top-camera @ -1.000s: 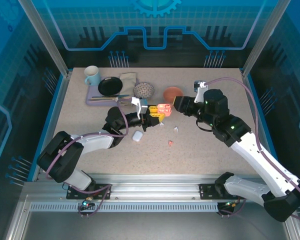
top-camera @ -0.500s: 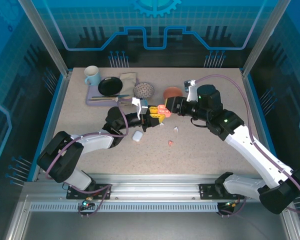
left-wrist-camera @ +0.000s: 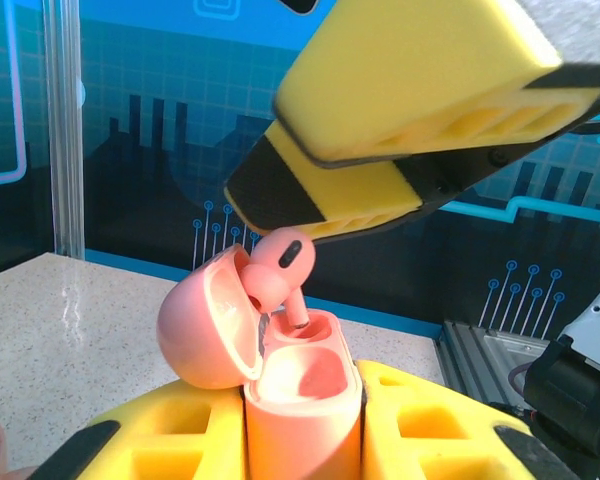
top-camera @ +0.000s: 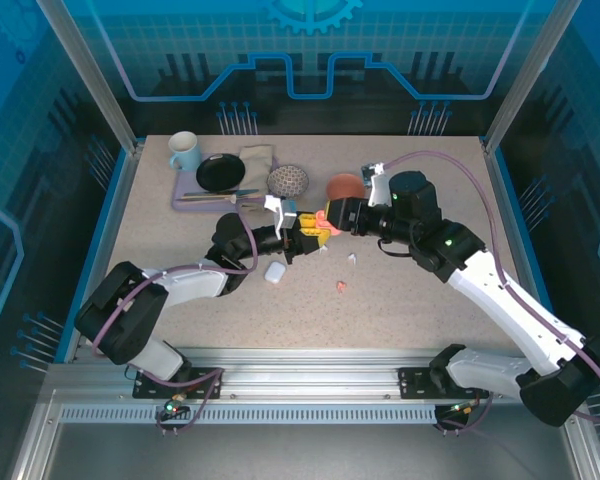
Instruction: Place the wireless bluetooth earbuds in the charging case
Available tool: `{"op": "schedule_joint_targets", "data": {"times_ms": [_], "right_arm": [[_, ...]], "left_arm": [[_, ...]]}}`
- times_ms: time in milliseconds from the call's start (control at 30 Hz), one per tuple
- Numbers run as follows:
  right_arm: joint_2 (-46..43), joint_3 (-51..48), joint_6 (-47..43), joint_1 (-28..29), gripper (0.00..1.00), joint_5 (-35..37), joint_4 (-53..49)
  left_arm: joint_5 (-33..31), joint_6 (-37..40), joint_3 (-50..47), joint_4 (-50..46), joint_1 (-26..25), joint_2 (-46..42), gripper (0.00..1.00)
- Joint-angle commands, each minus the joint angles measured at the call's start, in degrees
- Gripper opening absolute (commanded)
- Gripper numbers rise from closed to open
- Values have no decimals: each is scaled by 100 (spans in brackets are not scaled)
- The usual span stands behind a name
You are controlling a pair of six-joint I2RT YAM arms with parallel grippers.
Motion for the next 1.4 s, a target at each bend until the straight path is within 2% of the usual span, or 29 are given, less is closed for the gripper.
{"op": "schedule_joint_targets", "data": {"times_ms": [0, 333, 433, 500, 633, 733, 833, 933, 1100, 1367], "right_arm": [[-204, 5, 32, 94, 43, -58, -189], [-467, -143, -47, 23, 43, 218, -402], [-602, -122, -53, -199, 44, 270, -539], [-715, -143, -59, -363, 45, 405, -794], [-745, -321, -27, -558, 46, 1122, -1896], [-616, -755, 122, -563, 47, 1380, -2177], [-297, -1077, 330, -452, 47, 1616, -2326], [190, -1239, 809, -139, 53, 1994, -2408], [1328, -955, 1851, 521, 58, 2615, -2512], [2800, -350, 2948, 847, 57, 2563, -2331]], "left_arm": [[52, 187, 246, 152, 15, 43, 0], [76, 210, 255, 157, 11, 38, 0], [24, 285, 179, 170, 40, -19, 0], [12, 339, 92, 135, 104, -99, 0], [29, 351, -151, 150, 324, -345, 0], [68, 318, -337, 199, 481, -586, 0], [83, 332, -482, 144, 581, -832, 0], [74, 350, -588, 53, 594, -1046, 0], [30, 333, -744, 46, 594, -1227, 0], [-4, 316, -754, 74, 600, -1342, 0]]}}
